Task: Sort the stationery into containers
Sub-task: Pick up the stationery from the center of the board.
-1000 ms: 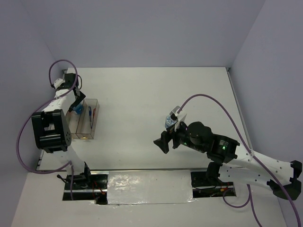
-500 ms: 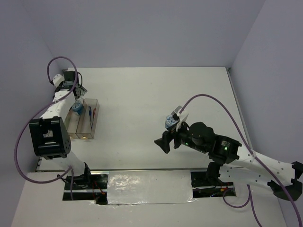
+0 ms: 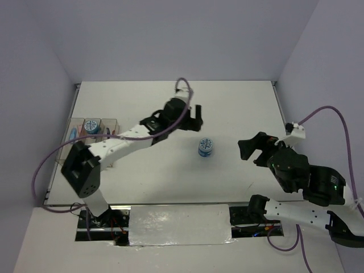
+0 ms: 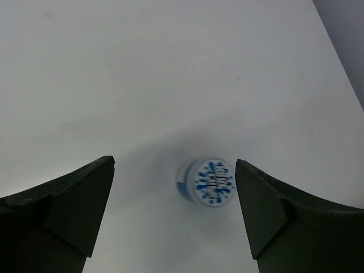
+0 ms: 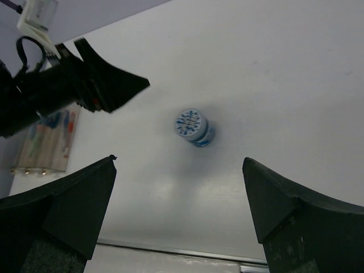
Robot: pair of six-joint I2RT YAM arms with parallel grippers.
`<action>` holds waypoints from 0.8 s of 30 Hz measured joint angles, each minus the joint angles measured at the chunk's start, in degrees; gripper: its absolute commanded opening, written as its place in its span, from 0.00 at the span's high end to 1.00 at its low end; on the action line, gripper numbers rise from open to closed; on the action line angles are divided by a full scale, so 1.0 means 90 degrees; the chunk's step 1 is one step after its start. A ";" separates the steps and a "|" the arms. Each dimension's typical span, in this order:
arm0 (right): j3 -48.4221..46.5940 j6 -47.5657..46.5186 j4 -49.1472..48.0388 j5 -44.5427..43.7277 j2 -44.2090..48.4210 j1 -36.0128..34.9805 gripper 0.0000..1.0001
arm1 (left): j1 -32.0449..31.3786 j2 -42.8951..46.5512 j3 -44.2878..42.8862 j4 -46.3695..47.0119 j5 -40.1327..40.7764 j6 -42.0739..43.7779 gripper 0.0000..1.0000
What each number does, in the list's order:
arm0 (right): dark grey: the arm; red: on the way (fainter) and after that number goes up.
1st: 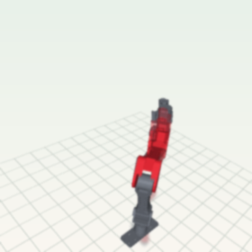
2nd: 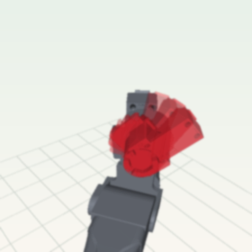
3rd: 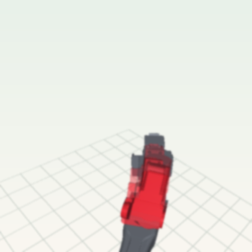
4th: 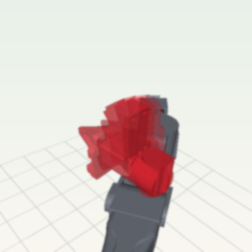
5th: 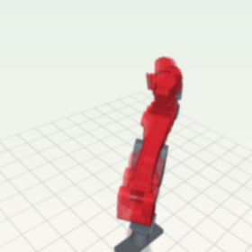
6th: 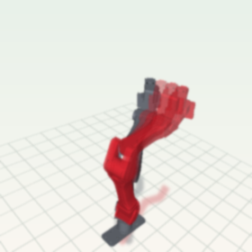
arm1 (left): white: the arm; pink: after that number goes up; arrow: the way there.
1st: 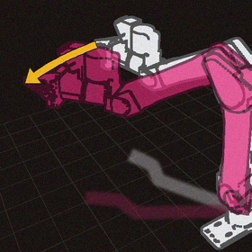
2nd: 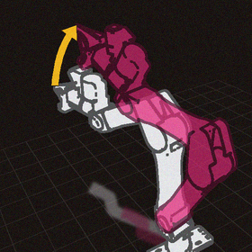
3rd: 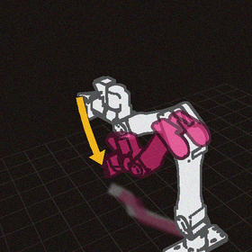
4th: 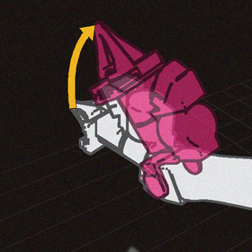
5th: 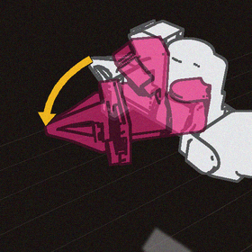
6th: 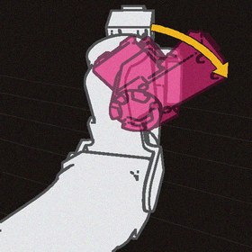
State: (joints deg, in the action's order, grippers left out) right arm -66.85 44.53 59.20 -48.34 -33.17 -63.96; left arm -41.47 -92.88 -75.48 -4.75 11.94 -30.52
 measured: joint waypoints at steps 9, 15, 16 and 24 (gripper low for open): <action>-0.0032 0.0015 0.1243 -0.0491 0.0765 0.0000 0.00 | -0.1304 -0.2249 -0.1438 -0.0240 0.0027 0.0410 0.01; 0.0036 -0.0177 0.1290 -0.0532 0.1054 0.0000 0.00 | -0.1333 -0.2497 -0.1676 -0.0520 0.0223 0.0408 0.01; 0.0095 -0.0228 0.1282 -0.0522 0.1054 0.0000 0.00 | -0.1333 -0.2516 -0.1700 -0.0534 0.0260 0.0408 0.01; 0.0495 -0.0648 0.1027 -0.0342 0.1013 0.0000 0.00 | -0.1338 -0.2837 -0.1758 -0.0661 0.0483 0.0403 0.04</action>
State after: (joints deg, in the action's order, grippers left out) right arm -62.39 38.70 68.45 -51.42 -24.05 -63.96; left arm -53.52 -118.41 -91.31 -10.70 16.29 -26.89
